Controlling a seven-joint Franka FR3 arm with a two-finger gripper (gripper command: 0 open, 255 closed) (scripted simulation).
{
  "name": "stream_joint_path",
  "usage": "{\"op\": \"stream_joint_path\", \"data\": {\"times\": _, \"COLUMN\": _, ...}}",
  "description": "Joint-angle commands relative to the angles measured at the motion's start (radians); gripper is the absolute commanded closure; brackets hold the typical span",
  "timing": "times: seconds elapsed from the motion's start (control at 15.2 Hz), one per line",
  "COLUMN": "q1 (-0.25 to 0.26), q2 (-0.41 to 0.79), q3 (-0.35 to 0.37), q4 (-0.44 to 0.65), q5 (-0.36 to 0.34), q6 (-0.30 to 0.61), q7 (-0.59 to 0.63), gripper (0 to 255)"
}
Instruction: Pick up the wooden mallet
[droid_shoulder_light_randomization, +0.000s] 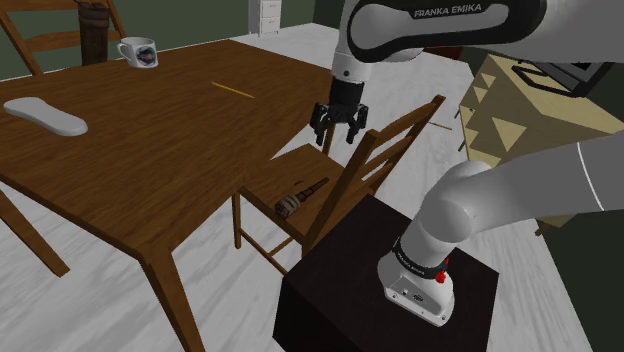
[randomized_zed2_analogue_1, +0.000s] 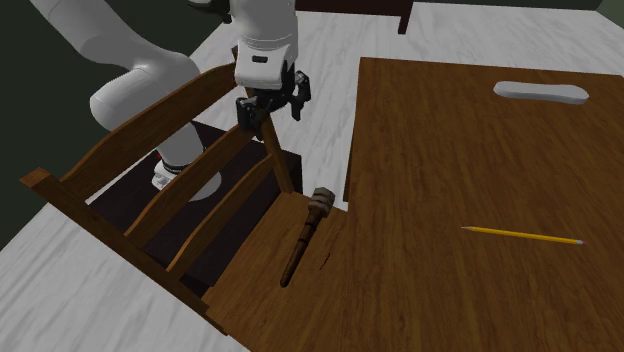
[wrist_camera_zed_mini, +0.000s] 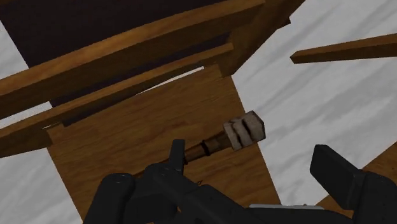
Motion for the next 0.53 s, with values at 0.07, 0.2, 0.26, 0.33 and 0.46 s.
{"op": "stream_joint_path", "data": {"times": 0.07, "q1": -0.033, "q2": 0.068, "q3": 0.044, "q4": -0.052, "q5": 0.026, "q6": 0.136, "q7": 0.129, "gripper": 0}}
{"op": "stream_joint_path", "data": {"times": 0.2, "q1": -0.057, "q2": 0.121, "q3": 0.069, "q4": -0.079, "q5": 0.039, "q6": 0.224, "q7": 0.208, "gripper": 0}}
{"op": "stream_joint_path", "data": {"times": 0.26, "q1": -0.069, "q2": 0.15, "q3": 0.082, "q4": -0.089, "q5": 0.044, "q6": 0.268, "q7": 0.248, "gripper": 0}}
{"op": "stream_joint_path", "data": {"times": 0.33, "q1": -0.081, "q2": 0.181, "q3": 0.094, "q4": -0.099, "q5": 0.049, "q6": 0.312, "q7": 0.288, "gripper": 0}}
{"op": "stream_joint_path", "data": {"times": 0.46, "q1": -0.107, "q2": 0.247, "q3": 0.117, "q4": -0.114, "q5": 0.055, "q6": 0.401, "q7": 0.369, "gripper": 0}}
